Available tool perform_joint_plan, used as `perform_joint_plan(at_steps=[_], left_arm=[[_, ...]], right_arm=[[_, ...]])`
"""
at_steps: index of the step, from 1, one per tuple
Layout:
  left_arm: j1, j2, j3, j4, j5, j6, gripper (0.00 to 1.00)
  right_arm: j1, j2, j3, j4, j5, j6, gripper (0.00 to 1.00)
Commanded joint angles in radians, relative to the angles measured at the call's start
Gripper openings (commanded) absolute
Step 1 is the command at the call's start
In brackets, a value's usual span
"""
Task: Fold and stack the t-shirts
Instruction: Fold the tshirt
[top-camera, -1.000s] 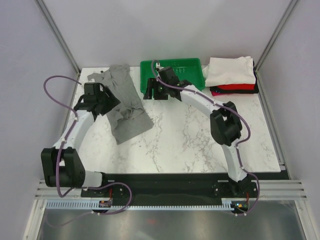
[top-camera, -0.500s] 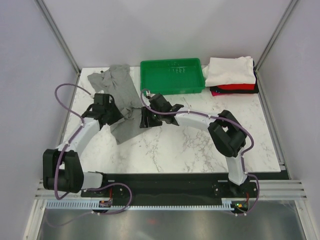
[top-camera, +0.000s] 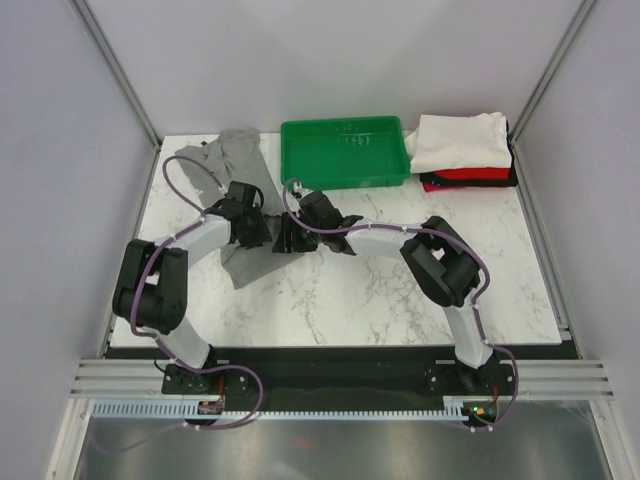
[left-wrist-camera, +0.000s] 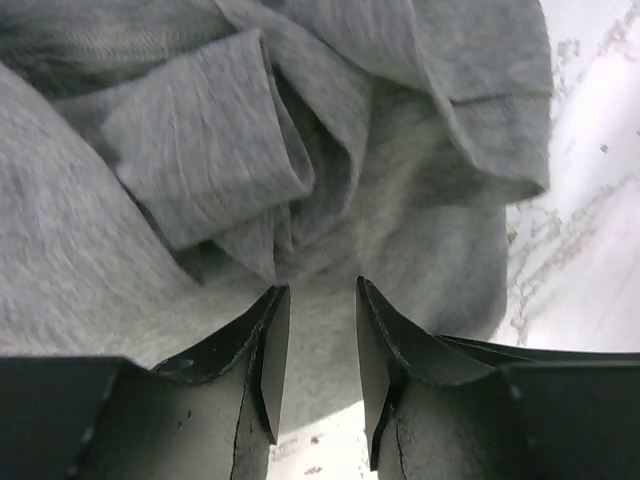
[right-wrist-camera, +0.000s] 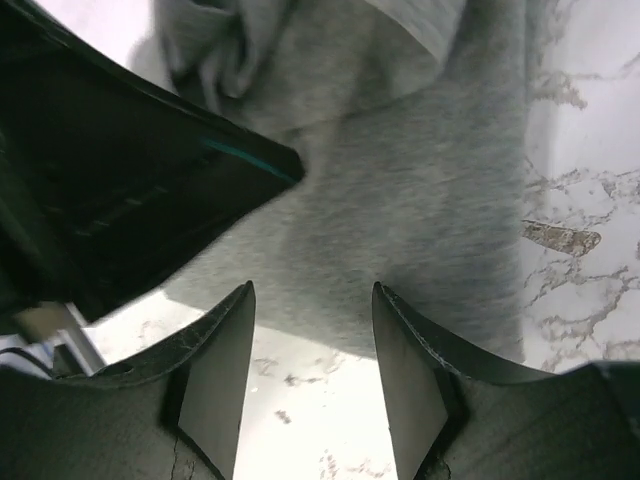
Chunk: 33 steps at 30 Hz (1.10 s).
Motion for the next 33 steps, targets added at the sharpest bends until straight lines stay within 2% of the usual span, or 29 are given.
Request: perform_joint_plan(at_steps=[1,9,14,15,16,18,21,23,25,27,29,33], left_arm=[[0.001,0.047,0.077,0.041,-0.065,0.047,0.40],[0.024,0.163,0.288,-0.067,-0.180,0.142,0.40],[0.090,0.336,0.574,-0.167,-0.272,0.244,0.41],[0.108,0.419,0.624,-0.199,-0.273,0.251,0.41],[0.153,0.453,0.728,-0.269,-0.264,0.251,0.41],[0.200,0.495,0.837,-0.356,-0.231,0.219,0.40],[0.173,0.385,0.740,-0.327,-0.235,0.208,0.45],[0.142,0.238,0.668,-0.281,-0.261,0.211,0.46],[0.104,0.100,0.541,-0.252,-0.263,0.197,0.47],[0.084,0.026,0.400,-0.195,-0.212,0.180,0.47],[0.081,-0.034,0.326,-0.169,-0.151,0.159,0.46],[0.064,-0.036,0.185,-0.140,-0.125,0.137,0.45]], right_arm=[[0.004,0.068,-0.008,0.063,-0.023,0.017,0.57],[0.002,0.104,-0.048,0.078,-0.009,0.001,0.57],[0.002,0.114,-0.076,0.104,-0.029,0.026,0.56],[0.002,0.111,-0.079,0.107,-0.031,0.027,0.56],[0.002,0.105,-0.093,0.118,-0.031,0.029,0.56],[0.002,0.098,-0.100,0.130,-0.036,0.026,0.56],[0.002,0.097,-0.107,0.142,-0.039,0.021,0.56],[0.004,0.104,-0.101,0.147,-0.040,0.021,0.56],[0.001,0.115,-0.091,0.148,-0.043,0.021,0.56],[0.001,0.117,-0.091,0.153,-0.045,0.023,0.56],[0.001,0.117,-0.096,0.153,-0.043,0.017,0.56],[-0.005,0.108,-0.113,0.159,-0.040,0.012,0.56]])
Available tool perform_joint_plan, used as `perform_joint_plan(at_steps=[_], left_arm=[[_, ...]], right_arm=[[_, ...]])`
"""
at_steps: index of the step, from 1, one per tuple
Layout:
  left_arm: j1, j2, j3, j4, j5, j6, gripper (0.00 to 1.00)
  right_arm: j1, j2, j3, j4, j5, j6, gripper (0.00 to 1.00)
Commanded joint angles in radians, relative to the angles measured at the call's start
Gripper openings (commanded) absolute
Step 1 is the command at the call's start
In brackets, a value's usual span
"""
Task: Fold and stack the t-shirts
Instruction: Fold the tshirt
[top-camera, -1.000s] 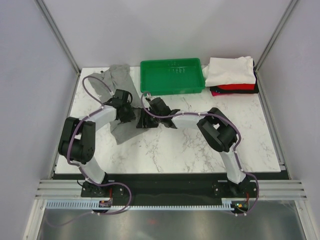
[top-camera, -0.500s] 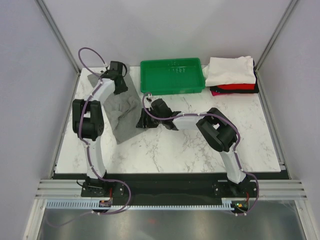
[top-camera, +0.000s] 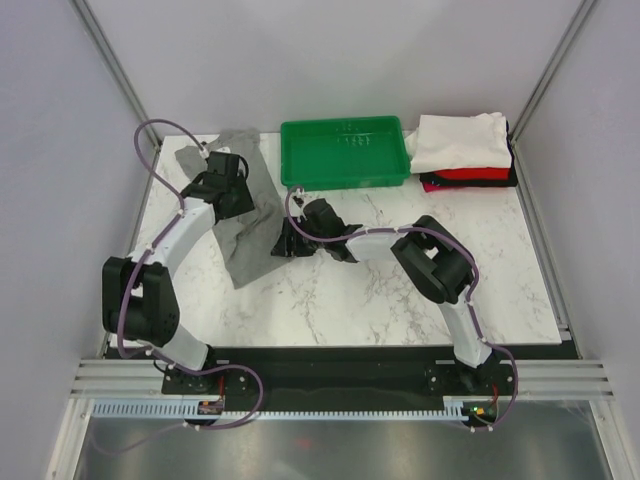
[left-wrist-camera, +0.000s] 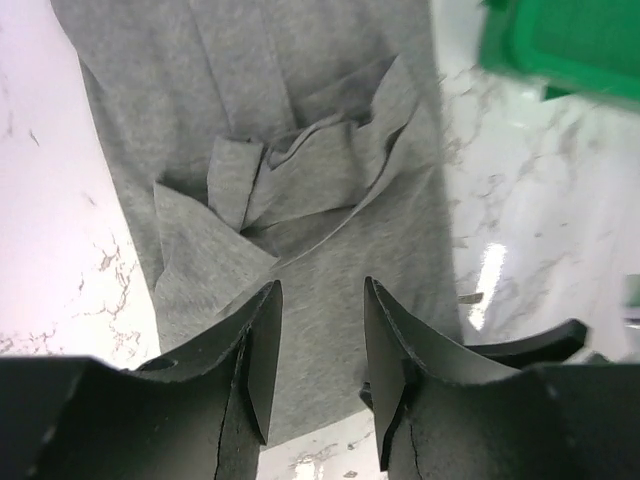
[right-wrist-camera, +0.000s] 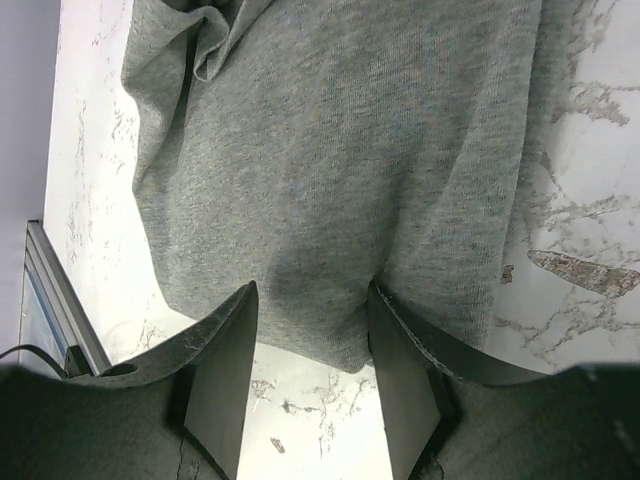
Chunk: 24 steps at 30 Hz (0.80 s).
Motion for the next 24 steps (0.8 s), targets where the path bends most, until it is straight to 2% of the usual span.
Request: perform_joint_plan(at_steps=[1,5,7,11,15,19,22,24], left_arm=[[0.015,0.052,-0.104,0.056,0.044,-0.033,0.45],[0.014,0.127,-0.118,0.078,0.034,-0.041,0.44],[0.015,0.205,-0.079,0.079,0.029,-0.037,0.44],[0.021,0.240,-0.040,0.062,-0.027,-0.033,0.44],[0.099,0.283,-0.003,0.035,-0.075,-0.037,0.44],[0.198,0.303,0.049,0.022,-0.028,-0.057,0.43],[0.247,0.349,0.158,0.003,0.015,-0.039,0.44],[0.265,0.394,0.292,-0.043,0.031,-0.030,0.47]], right_arm=[[-0.005,0.038,-0.040,-0.051,0.009,-0.020,0.56],[-0.009,0.045,-0.054,-0.035,-0.004,-0.014,0.56],[-0.011,0.056,-0.075,-0.015,-0.018,-0.007,0.56],[-0.019,0.064,-0.090,0.006,-0.030,0.001,0.56],[-0.023,0.070,-0.103,0.018,-0.047,0.006,0.56],[-0.025,0.078,-0.110,0.025,-0.060,0.006,0.56],[-0.026,0.096,-0.107,0.023,-0.066,0.007,0.56],[-0.031,0.110,-0.101,0.023,-0.072,0.009,0.56]])
